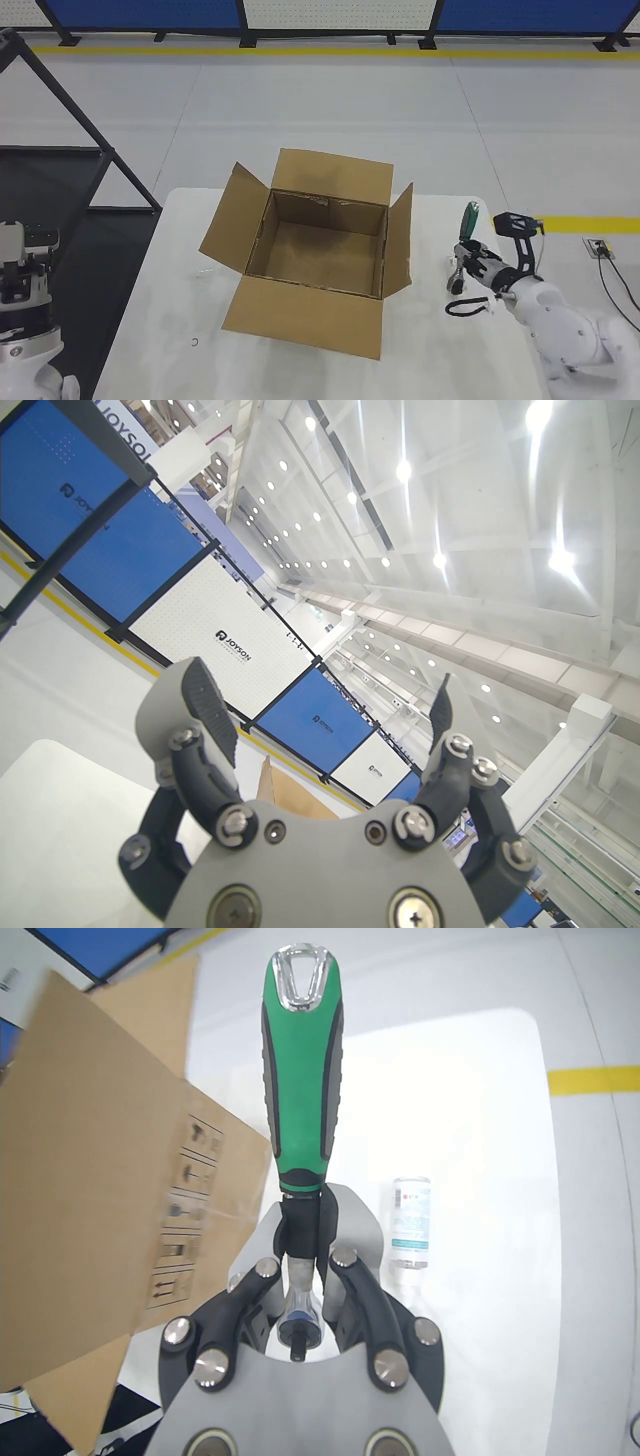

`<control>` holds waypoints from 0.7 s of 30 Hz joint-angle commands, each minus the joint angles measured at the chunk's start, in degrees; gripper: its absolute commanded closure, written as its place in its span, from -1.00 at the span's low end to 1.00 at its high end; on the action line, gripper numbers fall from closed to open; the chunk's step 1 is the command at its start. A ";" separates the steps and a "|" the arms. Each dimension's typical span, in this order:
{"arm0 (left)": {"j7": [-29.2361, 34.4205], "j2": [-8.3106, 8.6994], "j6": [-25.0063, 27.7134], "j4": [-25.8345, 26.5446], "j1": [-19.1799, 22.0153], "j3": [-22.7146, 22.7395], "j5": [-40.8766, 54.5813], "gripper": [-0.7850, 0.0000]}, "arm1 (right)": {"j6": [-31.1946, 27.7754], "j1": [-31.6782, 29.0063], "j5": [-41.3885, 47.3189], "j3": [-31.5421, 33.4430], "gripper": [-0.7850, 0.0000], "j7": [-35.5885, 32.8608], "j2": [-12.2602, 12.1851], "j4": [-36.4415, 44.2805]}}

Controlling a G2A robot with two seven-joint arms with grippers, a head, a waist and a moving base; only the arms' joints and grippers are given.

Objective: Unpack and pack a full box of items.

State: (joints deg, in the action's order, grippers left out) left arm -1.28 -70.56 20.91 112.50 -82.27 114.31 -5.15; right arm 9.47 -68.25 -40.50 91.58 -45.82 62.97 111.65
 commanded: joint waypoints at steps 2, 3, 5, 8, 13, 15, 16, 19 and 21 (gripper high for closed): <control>0.00 0.00 0.00 0.00 0.00 0.00 0.00 -1.00 | -1.74 -6.24 0.37 2.77 1.00 6.61 0.06 7.59; 0.00 0.00 0.00 0.00 0.00 0.00 0.00 -1.00 | -2.05 -7.02 0.53 2.93 1.00 7.09 0.07 8.25; 0.00 0.00 0.00 0.00 0.00 0.00 0.00 -1.00 | -2.05 -7.02 0.53 2.93 1.00 7.09 0.07 8.25; 0.00 0.00 0.00 0.00 0.00 0.00 0.00 -1.00 | -2.05 -7.02 0.53 2.93 1.00 7.09 0.07 8.25; 0.00 0.00 0.00 0.00 0.00 0.00 0.00 -1.00 | -2.05 -7.02 0.53 2.93 1.00 7.09 0.07 8.25; 0.00 0.00 0.00 0.00 0.00 0.00 0.00 -1.00 | -2.05 -7.02 0.53 2.93 1.00 7.09 0.07 8.25; 0.00 0.00 0.00 0.00 0.00 0.00 0.00 -1.00 | -2.86 -7.18 1.10 2.61 1.00 7.32 0.10 7.92; 0.00 0.00 0.00 0.00 0.00 0.00 0.00 -1.00 | -5.98 -5.89 0.93 1.25 1.00 8.64 0.09 7.58; 0.00 0.00 0.00 0.00 0.00 0.00 0.00 -1.00 | -7.44 -4.03 -1.87 -0.34 1.00 9.08 0.01 10.39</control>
State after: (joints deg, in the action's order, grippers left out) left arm -1.28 -70.56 20.91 112.50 -82.27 114.31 -5.15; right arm 2.81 -73.46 -40.59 92.15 -36.99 63.03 120.12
